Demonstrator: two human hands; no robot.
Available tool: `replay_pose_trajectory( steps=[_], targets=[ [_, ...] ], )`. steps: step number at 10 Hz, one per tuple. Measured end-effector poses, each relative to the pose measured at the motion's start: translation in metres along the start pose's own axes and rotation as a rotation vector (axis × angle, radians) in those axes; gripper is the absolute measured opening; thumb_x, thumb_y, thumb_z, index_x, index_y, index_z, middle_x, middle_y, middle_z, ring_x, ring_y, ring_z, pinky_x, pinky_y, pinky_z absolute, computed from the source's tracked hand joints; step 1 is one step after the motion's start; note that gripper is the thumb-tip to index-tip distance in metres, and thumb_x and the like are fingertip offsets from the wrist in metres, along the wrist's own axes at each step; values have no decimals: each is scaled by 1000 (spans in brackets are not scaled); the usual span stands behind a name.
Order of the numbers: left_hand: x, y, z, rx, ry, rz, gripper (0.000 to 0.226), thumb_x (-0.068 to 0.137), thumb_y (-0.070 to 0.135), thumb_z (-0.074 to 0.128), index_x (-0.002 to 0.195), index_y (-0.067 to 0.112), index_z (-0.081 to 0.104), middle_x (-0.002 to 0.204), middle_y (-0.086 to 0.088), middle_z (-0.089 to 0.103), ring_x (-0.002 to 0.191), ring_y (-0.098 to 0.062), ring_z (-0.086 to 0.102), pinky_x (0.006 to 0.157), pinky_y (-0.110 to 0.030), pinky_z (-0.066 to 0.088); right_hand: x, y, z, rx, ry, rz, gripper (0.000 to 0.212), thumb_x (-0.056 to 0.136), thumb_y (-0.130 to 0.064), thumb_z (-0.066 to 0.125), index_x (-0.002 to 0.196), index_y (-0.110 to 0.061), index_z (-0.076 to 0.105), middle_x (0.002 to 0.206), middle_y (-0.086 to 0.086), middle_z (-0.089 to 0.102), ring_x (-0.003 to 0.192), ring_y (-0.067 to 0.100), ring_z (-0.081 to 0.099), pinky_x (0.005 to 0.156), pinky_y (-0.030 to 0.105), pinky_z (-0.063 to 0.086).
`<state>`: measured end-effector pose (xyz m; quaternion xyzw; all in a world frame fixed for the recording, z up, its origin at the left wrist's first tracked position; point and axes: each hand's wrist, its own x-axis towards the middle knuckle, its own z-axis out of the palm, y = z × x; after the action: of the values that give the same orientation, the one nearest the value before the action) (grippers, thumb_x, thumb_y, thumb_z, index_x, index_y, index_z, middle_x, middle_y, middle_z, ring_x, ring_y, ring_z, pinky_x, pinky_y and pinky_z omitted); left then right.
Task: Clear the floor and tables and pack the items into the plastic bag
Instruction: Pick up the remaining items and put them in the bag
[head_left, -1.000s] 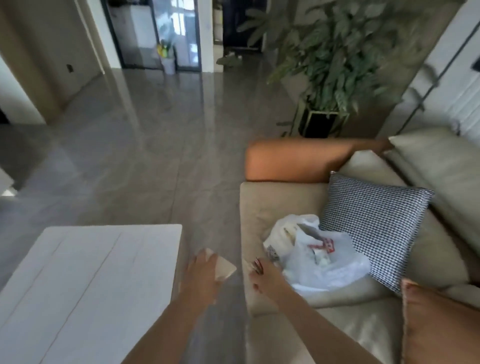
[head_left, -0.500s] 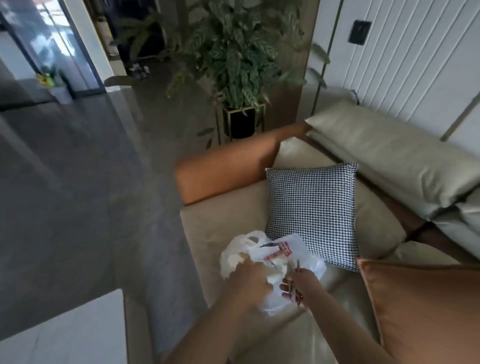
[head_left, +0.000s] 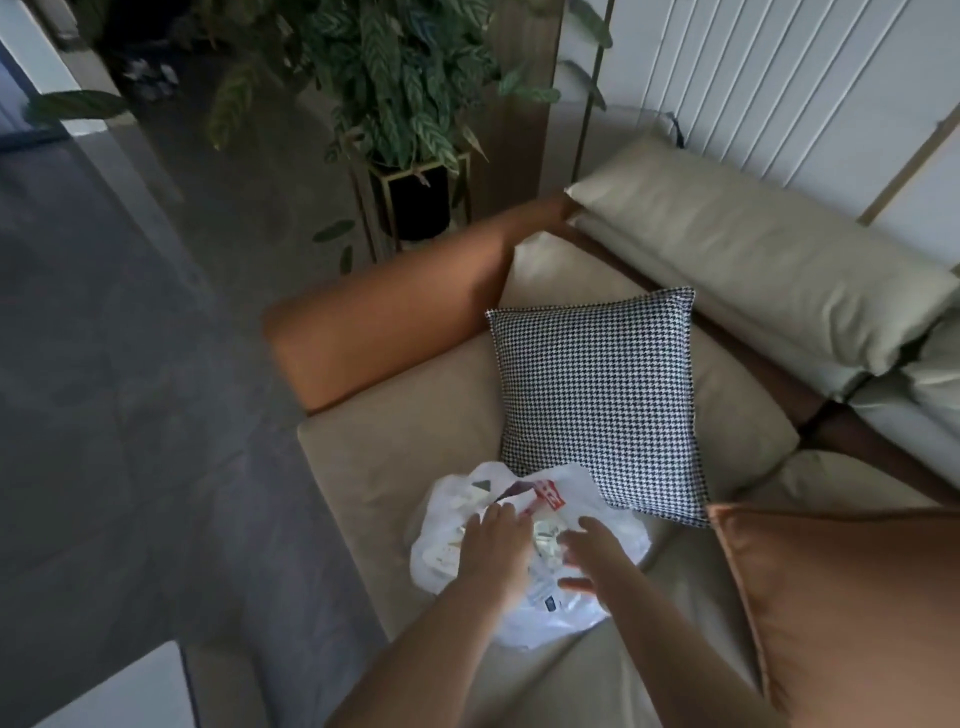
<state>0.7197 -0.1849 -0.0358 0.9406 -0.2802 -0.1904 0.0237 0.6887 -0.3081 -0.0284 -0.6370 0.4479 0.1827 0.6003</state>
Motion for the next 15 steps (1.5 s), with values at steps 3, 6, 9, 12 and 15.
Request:
replay_pose_trajectory(
  steps=[3, 6, 9, 12, 15],
  targets=[
    [-26, 5, 0, 2, 2, 4, 47, 93, 13, 50, 138, 15, 40, 125, -8, 53, 116, -28, 53, 95, -39, 45, -21, 11, 1, -206, -45, -9, 14, 93, -5, 48, 82, -14, 51, 102, 12, 54, 91, 22, 54, 74, 36, 53],
    [-122, 12, -8, -49, -25, -230, 42, 96, 24, 44, 137, 17, 41, 133, -8, 52, 118, -27, 54, 98, -39, 44, -80, 54, 11, -871, -183, -379, 43, 92, -16, 43, 135, -13, 44, 141, 9, 48, 128, 23, 46, 107, 29, 36],
    [-243, 6, 49, -193, -52, -550, 40, 99, 15, 40, 138, 15, 46, 141, -8, 50, 130, -24, 49, 106, -34, 38, -144, 115, 51, -1297, -328, -629, 38, 90, -19, 45, 127, -10, 51, 125, 15, 56, 116, 34, 54, 96, 40, 45],
    [-390, -3, 107, -422, -15, -977, 40, 96, 27, 43, 135, 25, 49, 138, 1, 54, 127, -20, 53, 107, -32, 40, -199, 197, 130, -1789, -584, -1155, 37, 94, -30, 41, 125, -11, 47, 127, 12, 55, 118, 29, 54, 96, 38, 43],
    [-548, 27, 179, -597, -63, -1365, 38, 98, 28, 38, 134, 22, 48, 140, 1, 52, 130, -19, 48, 109, -34, 34, -306, 287, 205, -1965, -925, -1509, 29, 95, -27, 40, 114, -8, 51, 116, 15, 60, 109, 34, 58, 89, 40, 46]
  ],
)
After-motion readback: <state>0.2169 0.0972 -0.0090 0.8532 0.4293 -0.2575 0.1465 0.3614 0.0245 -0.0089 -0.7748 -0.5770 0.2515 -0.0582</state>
